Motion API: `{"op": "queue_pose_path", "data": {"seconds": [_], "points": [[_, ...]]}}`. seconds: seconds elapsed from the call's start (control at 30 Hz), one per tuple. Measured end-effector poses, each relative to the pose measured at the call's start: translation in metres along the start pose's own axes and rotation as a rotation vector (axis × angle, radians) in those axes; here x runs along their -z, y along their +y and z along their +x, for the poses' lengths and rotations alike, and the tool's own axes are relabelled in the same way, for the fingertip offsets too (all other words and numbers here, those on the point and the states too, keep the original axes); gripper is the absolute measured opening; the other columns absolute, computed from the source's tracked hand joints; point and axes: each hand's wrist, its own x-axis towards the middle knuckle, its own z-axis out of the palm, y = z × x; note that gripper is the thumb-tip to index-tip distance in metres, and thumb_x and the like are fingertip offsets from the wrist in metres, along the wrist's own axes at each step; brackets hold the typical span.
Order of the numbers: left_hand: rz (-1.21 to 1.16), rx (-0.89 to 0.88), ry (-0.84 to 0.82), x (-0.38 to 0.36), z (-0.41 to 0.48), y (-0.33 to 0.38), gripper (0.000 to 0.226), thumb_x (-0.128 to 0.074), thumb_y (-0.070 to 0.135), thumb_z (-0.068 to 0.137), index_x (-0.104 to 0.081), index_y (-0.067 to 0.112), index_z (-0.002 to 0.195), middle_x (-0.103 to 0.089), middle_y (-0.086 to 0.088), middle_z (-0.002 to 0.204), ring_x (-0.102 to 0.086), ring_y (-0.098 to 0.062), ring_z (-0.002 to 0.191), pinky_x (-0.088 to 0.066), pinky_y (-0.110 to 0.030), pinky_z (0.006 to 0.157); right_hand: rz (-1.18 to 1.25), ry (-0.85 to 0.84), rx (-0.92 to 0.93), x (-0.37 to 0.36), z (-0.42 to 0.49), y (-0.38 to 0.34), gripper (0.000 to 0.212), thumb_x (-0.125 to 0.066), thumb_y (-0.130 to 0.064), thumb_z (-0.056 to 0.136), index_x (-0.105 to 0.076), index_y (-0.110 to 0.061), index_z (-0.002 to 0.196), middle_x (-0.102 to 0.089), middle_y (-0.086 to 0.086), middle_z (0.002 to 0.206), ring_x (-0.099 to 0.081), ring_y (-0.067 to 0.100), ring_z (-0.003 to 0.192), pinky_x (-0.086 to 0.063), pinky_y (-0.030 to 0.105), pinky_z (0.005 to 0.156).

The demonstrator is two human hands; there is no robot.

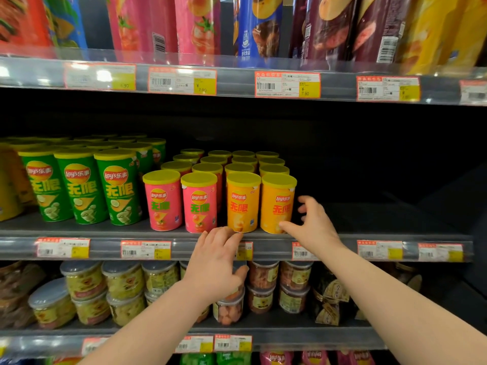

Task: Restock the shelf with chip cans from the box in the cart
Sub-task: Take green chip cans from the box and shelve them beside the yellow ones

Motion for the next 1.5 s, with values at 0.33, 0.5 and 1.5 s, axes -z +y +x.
{"op": "queue_pose_path", "data": {"seconds": [0.33, 0.5, 1.5], "points": [[-0.018, -0.031, 0.031, -0.016, -0.024, -0.006, 0.051, -0.047, 0.045, 0.071, -0.066, 0.014, 0.107, -0.062, -0.010, 0.112, -0.061, -0.032, 0.101, -0.055, -0.041, 0.078, -0.341, -0.193, 0.417, -0.025, -0.057, -0.017, 0.034, -0.052, -0.039, 0.093, -0.049, -0.029, 0.126, -0.049, -0.010, 0.124, -0.045, 0.012, 0.117, -0.040, 0.030, 0.095], [-0.012, 0.013, -0.083, -0.029, -0.045, -0.014, 0.050, -0.044, 0.047, 0.074, -0.068, 0.015, 0.104, -0.065, -0.005, 0.104, -0.065, -0.027, 0.089, -0.053, -0.037, 0.070, -0.422, -0.421, 0.492, -0.060, -0.067, -0.011, 0.030, -0.050, -0.036, 0.092, -0.053, -0.027, 0.121, -0.051, -0.007, 0.123, -0.048, 0.016, 0.115, -0.042, 0.031, 0.086], [0.080, 1.029, -0.489, -0.012, -0.295, -0.070, 0.052, -0.049, 0.051, 0.084, -0.047, 0.023, 0.128, -0.049, 0.000, 0.121, -0.047, -0.023, 0.118, -0.043, -0.036, 0.096, -0.529, -1.125, 1.021, -0.252, -0.176, -0.096, 0.048, -0.054, -0.039, 0.089, -0.044, -0.022, 0.132, -0.047, 0.007, 0.130, -0.047, 0.031, 0.120, -0.043, 0.039, 0.095]]}}
